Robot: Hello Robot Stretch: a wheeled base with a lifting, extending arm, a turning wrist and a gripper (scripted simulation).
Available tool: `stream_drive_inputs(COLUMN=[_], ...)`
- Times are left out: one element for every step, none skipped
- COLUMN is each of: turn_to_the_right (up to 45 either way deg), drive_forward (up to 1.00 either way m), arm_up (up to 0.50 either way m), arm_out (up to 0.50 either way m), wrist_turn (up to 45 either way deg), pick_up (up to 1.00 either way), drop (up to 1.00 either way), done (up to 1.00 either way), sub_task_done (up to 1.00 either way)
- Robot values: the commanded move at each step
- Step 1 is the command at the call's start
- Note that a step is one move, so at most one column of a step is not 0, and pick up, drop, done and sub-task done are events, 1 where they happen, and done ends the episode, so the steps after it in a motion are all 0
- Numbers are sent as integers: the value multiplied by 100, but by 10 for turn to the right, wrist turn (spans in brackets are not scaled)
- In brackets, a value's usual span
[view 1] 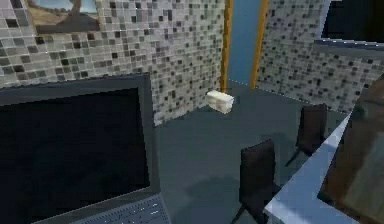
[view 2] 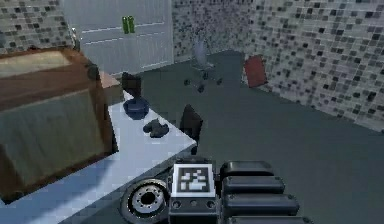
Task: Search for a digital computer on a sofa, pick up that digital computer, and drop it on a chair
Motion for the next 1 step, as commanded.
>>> stream_drive_inputs(turn_to_the_right=[0], drive_forward=[30], arm_up=[0], arm_out=[0], wrist_turn=[0], pick_up=[0], drop=[0], done=[0], sub_task_done=[0])
